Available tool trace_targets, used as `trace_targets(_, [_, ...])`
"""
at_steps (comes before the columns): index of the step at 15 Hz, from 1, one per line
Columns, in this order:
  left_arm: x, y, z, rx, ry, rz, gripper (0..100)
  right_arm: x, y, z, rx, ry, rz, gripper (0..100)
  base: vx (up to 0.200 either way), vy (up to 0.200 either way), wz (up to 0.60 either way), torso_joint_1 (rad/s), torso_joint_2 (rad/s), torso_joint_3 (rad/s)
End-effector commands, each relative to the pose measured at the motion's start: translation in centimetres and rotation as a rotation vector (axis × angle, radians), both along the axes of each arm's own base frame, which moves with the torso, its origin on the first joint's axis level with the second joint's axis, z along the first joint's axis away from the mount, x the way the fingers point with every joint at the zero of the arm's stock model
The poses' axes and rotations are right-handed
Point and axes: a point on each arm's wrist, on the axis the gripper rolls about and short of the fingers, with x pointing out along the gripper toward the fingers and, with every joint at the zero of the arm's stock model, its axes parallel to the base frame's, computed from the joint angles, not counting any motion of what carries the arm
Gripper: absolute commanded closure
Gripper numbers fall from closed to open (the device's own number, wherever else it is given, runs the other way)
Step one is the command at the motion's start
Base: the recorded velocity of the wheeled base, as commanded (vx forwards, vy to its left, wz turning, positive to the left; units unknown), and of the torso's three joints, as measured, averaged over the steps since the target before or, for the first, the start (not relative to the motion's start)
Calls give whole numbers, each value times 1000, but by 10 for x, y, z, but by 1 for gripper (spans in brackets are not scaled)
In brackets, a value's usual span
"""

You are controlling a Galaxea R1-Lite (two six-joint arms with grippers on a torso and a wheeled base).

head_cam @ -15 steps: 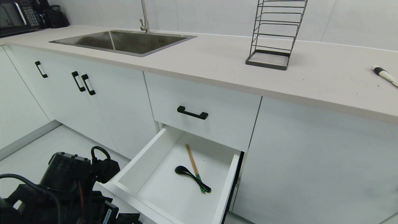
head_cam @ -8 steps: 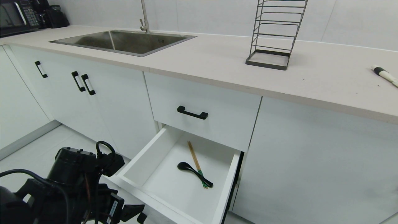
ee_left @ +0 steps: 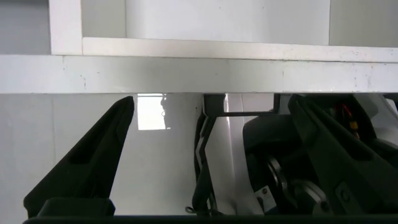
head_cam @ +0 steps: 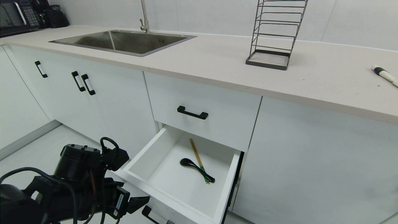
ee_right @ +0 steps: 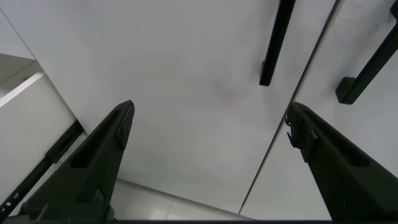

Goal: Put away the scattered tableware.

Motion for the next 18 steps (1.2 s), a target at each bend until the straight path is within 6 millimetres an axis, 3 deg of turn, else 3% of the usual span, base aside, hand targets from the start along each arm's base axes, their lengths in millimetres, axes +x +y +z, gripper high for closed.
trace_targets(1, [2,-1,-2,-1,-6,-3,0,0,0,0,0,2,1,0,0,0,0,0,0,0])
trace_targets(18, [40,-15,-22,-53,-186,-25,0,0,0,0,0,2,1,0,0,0,0,0,0,0])
